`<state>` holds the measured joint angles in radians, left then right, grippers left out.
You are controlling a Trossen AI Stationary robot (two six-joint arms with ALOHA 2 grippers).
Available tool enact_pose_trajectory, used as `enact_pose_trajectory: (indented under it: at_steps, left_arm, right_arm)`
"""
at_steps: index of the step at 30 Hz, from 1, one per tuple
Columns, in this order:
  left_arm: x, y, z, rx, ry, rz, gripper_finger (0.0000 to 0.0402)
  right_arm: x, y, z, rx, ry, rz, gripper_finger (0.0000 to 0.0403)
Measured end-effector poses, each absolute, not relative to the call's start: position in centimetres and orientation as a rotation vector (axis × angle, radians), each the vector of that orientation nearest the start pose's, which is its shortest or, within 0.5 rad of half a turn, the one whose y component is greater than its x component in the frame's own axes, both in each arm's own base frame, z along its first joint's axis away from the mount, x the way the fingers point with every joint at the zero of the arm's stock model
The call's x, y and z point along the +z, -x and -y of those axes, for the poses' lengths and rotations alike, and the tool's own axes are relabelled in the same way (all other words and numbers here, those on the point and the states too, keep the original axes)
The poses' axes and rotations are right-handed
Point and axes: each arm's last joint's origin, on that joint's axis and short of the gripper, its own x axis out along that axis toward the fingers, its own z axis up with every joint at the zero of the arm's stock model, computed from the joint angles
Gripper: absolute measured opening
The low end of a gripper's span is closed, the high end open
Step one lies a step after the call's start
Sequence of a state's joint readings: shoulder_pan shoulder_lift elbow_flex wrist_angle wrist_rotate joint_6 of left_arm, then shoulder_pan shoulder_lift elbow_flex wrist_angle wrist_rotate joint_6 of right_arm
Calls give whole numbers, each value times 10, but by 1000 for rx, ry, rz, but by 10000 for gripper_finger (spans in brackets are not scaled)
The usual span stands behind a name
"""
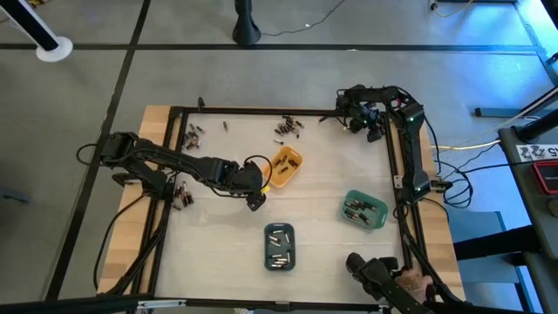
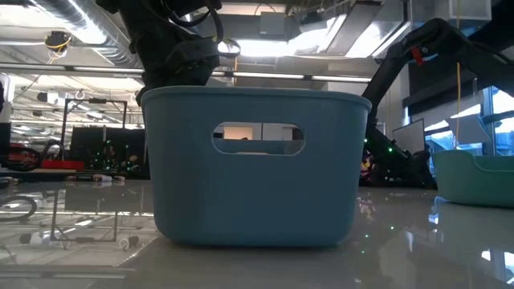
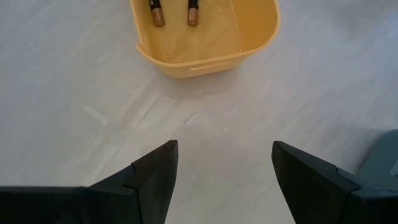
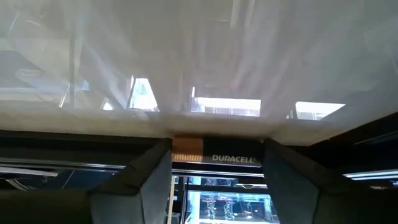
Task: Sort batteries
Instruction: Put the black battery into the green bin
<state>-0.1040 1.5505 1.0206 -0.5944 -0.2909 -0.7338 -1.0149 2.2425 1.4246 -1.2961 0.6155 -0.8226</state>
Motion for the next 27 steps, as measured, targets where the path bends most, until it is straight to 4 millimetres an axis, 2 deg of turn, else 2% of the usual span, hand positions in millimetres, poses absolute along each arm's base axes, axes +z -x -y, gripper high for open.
enact_pose_trajectory:
  at_steps: [16,23,27]
  left_arm:
    - [209,-297,23,546,437,-982,249]
    - [209,-297,23,536,447,-985,249]
    - [209,-297,23,536,449,-982,249]
  right_arm:
    - [97,-169,304,-75,-101,-2370,208]
    - [118,-171,302,-185,-135,-2292,208]
    - [136,-180,295,-202,-120,-2220,208]
